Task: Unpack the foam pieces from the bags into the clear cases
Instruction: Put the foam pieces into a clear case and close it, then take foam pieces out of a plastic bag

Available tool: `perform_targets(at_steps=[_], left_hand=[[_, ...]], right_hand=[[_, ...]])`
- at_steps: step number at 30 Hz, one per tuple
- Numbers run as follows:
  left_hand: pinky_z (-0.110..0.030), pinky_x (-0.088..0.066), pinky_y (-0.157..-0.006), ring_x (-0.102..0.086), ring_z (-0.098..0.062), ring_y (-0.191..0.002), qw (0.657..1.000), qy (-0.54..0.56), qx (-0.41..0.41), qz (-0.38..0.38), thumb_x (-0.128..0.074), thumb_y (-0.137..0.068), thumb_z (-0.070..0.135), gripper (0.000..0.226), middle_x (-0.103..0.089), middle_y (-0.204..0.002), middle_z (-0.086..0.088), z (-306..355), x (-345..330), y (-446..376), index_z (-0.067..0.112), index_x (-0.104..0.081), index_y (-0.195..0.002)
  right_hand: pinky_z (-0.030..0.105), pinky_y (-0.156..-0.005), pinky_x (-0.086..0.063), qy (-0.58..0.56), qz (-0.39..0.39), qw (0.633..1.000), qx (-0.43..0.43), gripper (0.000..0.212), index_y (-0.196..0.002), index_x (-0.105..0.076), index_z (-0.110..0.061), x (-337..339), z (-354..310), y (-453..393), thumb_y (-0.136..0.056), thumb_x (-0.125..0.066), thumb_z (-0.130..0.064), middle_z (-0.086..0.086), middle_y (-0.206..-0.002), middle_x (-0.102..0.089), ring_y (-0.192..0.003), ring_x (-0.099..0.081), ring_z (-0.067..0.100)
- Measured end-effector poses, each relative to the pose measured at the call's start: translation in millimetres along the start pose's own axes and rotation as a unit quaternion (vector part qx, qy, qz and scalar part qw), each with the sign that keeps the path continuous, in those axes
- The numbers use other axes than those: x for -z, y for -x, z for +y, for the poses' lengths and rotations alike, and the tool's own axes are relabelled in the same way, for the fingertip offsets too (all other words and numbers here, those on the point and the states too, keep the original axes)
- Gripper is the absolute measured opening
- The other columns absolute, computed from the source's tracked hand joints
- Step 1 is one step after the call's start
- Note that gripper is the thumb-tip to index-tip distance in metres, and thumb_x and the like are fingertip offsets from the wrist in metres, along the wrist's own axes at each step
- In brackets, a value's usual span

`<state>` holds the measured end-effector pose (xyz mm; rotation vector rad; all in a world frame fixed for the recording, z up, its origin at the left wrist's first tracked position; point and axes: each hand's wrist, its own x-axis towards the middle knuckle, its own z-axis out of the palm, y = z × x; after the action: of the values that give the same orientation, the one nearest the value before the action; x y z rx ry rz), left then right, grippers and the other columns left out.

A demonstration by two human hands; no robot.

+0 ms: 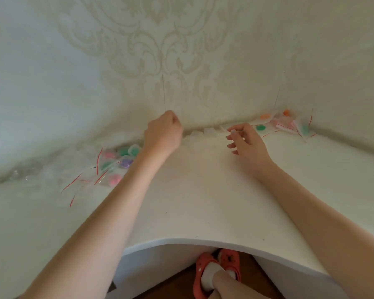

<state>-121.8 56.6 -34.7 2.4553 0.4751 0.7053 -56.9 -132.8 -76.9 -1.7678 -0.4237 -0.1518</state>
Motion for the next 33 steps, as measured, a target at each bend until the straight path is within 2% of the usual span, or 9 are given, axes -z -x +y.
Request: perform_targets(at_steps=[3,6,12,17,20,27,29,31,33], left_hand=[[-0.041,-0.048,-0.086,-0.057,-0.036,-0.107,0.986,-0.097,0.038,-0.13,-0.043,-0.088,0.014,0.027,-0.061,-0.116,-0.018,-24,14,8,0.008,-0.06,-0.109],[-0.039,-0.048,-0.09,-0.058,-0.035,-0.108,0.975,-0.134,0.021,-0.175,-0.042,-0.089,0.007,0.029,-0.061,-0.118,-0.022,-43,15,19,0.001,-0.063,-0.108],[-0.044,-0.038,-0.097,-0.039,-0.039,-0.12,0.969,-0.191,-0.005,-0.158,-0.049,-0.094,0.019,0.039,-0.039,-0.127,-0.02,-47,22,23,0.013,-0.039,-0.131],[-0.042,-0.041,-0.092,-0.041,-0.035,-0.114,0.981,-0.158,-0.031,-0.106,-0.066,-0.084,0.022,0.041,-0.045,-0.117,-0.015,-44,21,23,0.012,-0.048,-0.119],[-0.038,-0.044,-0.086,-0.05,-0.031,-0.106,0.982,-0.161,-0.055,-0.084,-0.07,-0.079,0.02,0.024,-0.055,-0.105,-0.009,-43,20,21,0.017,-0.06,-0.101],[-0.039,-0.046,-0.08,-0.054,-0.034,-0.097,0.988,-0.116,-0.093,-0.041,-0.056,-0.087,0.02,0.012,-0.062,-0.096,-0.013,-11,1,17,0.014,-0.066,-0.091],[-0.037,-0.047,-0.078,-0.056,-0.032,-0.094,0.987,-0.085,-0.124,-0.06,-0.054,-0.085,0.016,0.013,-0.065,-0.093,-0.01,9,-16,15,0.015,-0.066,-0.088],[-0.036,-0.047,-0.078,-0.057,-0.03,-0.093,0.984,-0.04,-0.154,-0.074,-0.053,-0.084,0.013,0.013,-0.065,-0.09,-0.007,34,-36,13,0.016,-0.065,-0.085],[-0.033,-0.045,-0.078,-0.057,-0.025,-0.092,0.982,0.005,-0.174,-0.08,-0.052,-0.086,0.013,0.013,-0.066,-0.091,-0.005,63,-57,17,0.015,-0.065,-0.086]], right_hand=[[0.02,-0.062,-0.047,-0.023,0.003,0.999,-0.032,0.017,-0.109,-0.053,-0.01,1,-1,0,-0.099,-0.046,-0.02,0.002,-0.095,-0.061,-0.068,-0.058,0.008],[0.021,-0.061,-0.047,-0.035,0.005,0.997,-0.062,0.011,-0.103,-0.054,-0.012,4,1,1,-0.098,-0.046,-0.018,0.005,-0.091,-0.064,-0.068,-0.059,0.011],[0.018,-0.06,-0.045,-0.037,-0.007,0.996,-0.083,0.014,-0.099,-0.058,-0.011,8,0,4,-0.097,-0.045,-0.013,0.005,-0.083,-0.064,-0.066,-0.058,0.012],[0.016,-0.058,-0.045,-0.034,-0.002,0.996,-0.083,0.015,-0.095,-0.058,-0.014,9,1,5,-0.096,-0.044,-0.009,0.004,-0.081,-0.063,-0.065,-0.058,0.011],[0.019,-0.061,-0.046,-0.04,0.003,0.996,-0.083,0.018,-0.09,-0.058,-0.017,10,2,5,-0.095,-0.044,-0.008,0.004,-0.08,-0.064,-0.065,-0.059,0.011],[0.018,-0.057,-0.047,-0.077,0.023,0.992,-0.095,0.026,-0.097,-0.058,-0.012,16,3,4,-0.093,-0.036,0.001,0.006,-0.084,-0.064,-0.064,-0.058,0.013],[0.022,-0.061,-0.049,-0.075,0.047,0.99,-0.107,0.026,-0.101,-0.057,-0.012,23,4,-1,-0.091,-0.037,0.002,0.006,-0.089,-0.062,-0.068,-0.058,0.014],[0.031,-0.072,-0.048,0.0,0.109,0.99,-0.088,0.023,-0.105,-0.055,-0.014,36,10,-12,-0.089,-0.044,-0.001,0.005,-0.1,-0.059,-0.081,-0.058,0.019],[0.03,-0.083,-0.041,0.098,0.19,0.975,-0.069,0.028,-0.112,-0.053,-0.011,56,18,-28,-0.086,-0.052,-0.002,0.008,-0.111,-0.056,-0.101,-0.055,0.024]])
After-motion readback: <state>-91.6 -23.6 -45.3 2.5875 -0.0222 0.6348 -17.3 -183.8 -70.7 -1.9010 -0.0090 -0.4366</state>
